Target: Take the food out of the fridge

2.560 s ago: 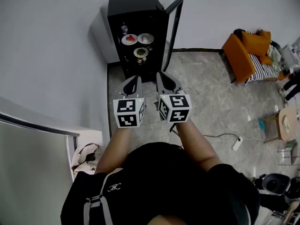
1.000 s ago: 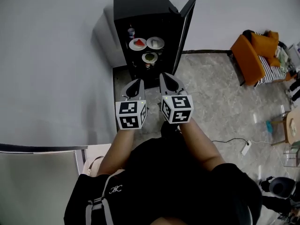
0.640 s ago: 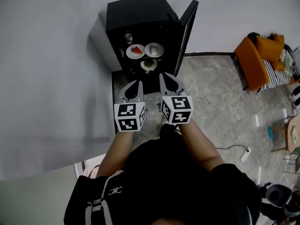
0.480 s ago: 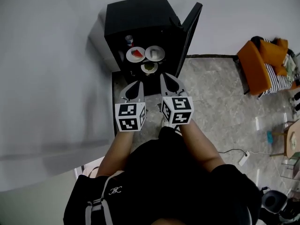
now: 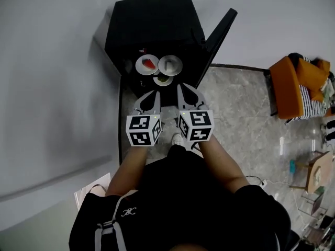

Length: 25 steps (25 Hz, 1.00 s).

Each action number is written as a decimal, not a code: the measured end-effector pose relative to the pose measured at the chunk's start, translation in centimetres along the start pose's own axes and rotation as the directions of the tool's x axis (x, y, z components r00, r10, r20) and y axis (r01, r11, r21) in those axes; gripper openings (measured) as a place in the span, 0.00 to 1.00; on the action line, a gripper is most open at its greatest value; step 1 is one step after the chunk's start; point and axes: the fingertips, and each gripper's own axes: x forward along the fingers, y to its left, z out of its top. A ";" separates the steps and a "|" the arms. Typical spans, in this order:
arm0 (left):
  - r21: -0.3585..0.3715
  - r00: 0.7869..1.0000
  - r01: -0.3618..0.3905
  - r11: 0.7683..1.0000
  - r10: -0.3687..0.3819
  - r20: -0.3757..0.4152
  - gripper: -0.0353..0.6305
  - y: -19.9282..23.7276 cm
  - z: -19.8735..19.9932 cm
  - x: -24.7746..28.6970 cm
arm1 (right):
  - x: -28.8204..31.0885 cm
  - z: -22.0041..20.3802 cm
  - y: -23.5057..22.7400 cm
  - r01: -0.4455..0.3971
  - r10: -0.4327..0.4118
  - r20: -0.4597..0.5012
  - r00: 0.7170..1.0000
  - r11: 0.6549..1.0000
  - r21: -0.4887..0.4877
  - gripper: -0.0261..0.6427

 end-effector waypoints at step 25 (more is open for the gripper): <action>-0.370 0.993 -0.081 0.925 0.045 -0.105 0.05 5.5 -9.9 7.6 | 9.1 -8.3 -1.8 -0.103 0.072 -0.218 0.973 0.986 -0.135 0.03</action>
